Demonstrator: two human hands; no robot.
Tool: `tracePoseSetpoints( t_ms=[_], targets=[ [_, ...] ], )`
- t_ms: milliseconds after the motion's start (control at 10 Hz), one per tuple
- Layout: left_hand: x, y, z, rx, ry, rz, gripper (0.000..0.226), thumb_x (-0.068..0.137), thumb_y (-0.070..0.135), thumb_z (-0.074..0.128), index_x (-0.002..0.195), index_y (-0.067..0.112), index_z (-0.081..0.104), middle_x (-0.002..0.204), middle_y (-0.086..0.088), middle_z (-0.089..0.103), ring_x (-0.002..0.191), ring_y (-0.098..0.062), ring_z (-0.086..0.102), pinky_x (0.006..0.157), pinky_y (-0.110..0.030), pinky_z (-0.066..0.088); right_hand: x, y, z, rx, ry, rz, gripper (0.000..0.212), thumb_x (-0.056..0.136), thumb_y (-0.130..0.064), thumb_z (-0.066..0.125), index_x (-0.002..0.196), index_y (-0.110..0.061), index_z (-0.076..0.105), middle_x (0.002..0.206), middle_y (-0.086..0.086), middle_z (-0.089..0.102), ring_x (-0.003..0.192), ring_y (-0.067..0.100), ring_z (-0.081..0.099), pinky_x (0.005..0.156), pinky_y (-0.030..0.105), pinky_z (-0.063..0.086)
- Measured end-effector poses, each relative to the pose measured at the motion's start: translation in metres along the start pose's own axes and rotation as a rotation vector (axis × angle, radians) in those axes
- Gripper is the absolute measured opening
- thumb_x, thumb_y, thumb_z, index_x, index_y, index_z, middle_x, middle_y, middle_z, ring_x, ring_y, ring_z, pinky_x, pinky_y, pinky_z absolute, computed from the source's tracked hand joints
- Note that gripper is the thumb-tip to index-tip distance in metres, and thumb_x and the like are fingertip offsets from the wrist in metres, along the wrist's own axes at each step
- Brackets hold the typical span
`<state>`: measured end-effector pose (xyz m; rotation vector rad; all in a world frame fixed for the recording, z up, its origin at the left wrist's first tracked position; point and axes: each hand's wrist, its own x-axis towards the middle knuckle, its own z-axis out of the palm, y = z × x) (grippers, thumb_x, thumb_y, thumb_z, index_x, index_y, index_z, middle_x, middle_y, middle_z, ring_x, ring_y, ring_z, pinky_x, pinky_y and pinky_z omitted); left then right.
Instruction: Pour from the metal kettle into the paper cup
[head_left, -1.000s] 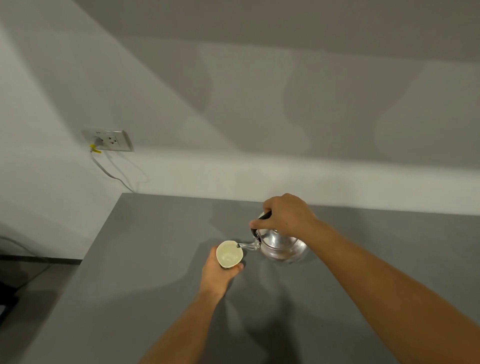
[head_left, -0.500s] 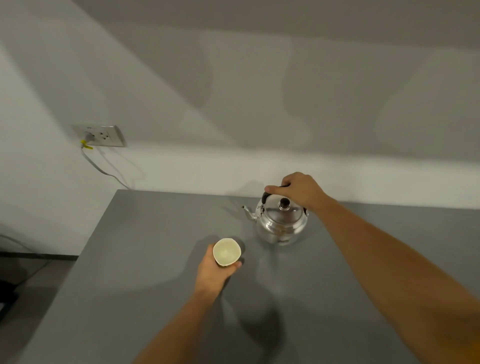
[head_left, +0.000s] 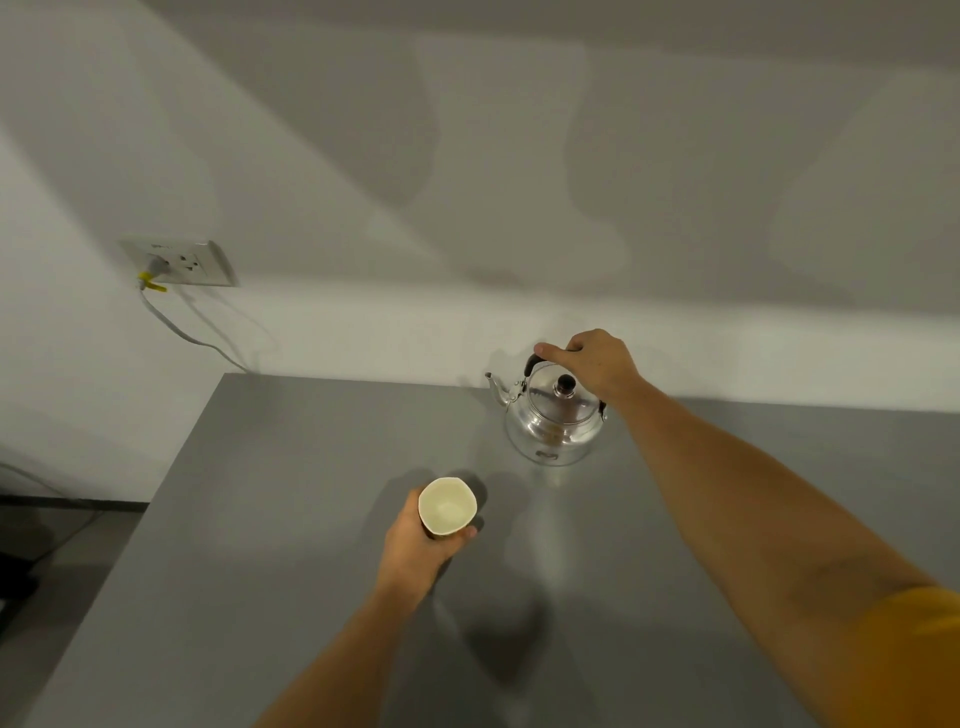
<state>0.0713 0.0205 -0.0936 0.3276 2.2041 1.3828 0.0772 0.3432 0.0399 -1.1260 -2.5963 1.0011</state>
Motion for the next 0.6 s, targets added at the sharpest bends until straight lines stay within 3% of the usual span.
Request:
tracePoseSetpoints(
  t_ms=[300, 400, 500, 600],
  targets=[
    [-0.001, 0.002, -0.001, 0.002, -0.008, 0.009, 0.063, 0.061, 0.034, 0.093, 0.11, 0.045, 0.056, 0.105, 0.02, 0.07, 0.095, 0.014, 0.061, 0.07, -0.006, 0.044, 0.008, -0.002, 0.001, -0.115, -0.016, -0.082, 0.057, 0.082, -0.075, 0.056, 0.06, -0.022, 0.053, 0.063, -0.005, 0.055, 0.061, 0.014, 0.052, 0.052, 0.028, 0.034],
    [-0.003, 0.003, -0.004, -0.007, -0.019, 0.021, 0.065, 0.06, 0.034, 0.094, 0.112, 0.045, 0.055, 0.107, 0.018, 0.07, 0.098, 0.005, 0.063, 0.073, -0.01, 0.045, 0.002, -0.004, -0.004, -0.227, -0.007, -0.096, 0.051, 0.088, -0.071, 0.049, 0.067, -0.025, 0.051, 0.071, -0.006, 0.058, 0.075, 0.02, 0.058, 0.062, 0.031, 0.041],
    [-0.009, 0.007, -0.01, -0.025, -0.039, 0.061, 0.072, 0.058, 0.033, 0.095, 0.116, 0.045, 0.055, 0.109, 0.02, 0.07, 0.102, 0.002, 0.065, 0.083, -0.018, 0.05, -0.006, -0.006, -0.011, -0.368, 0.073, -0.176, 0.049, 0.094, -0.066, 0.045, 0.097, -0.021, 0.064, 0.103, 0.0, 0.062, 0.105, 0.026, 0.055, 0.088, 0.042, 0.047],
    [-0.019, 0.012, -0.023, -0.056, -0.075, 0.1, 0.094, 0.053, 0.036, 0.098, 0.131, 0.05, 0.048, 0.117, 0.031, 0.065, 0.11, 0.014, 0.058, 0.091, -0.012, 0.045, -0.023, -0.014, -0.019, -0.354, 0.156, -0.269, 0.049, 0.096, -0.06, 0.048, 0.114, -0.018, 0.066, 0.12, 0.005, 0.06, 0.117, 0.026, 0.05, 0.096, 0.043, 0.046]
  ],
)
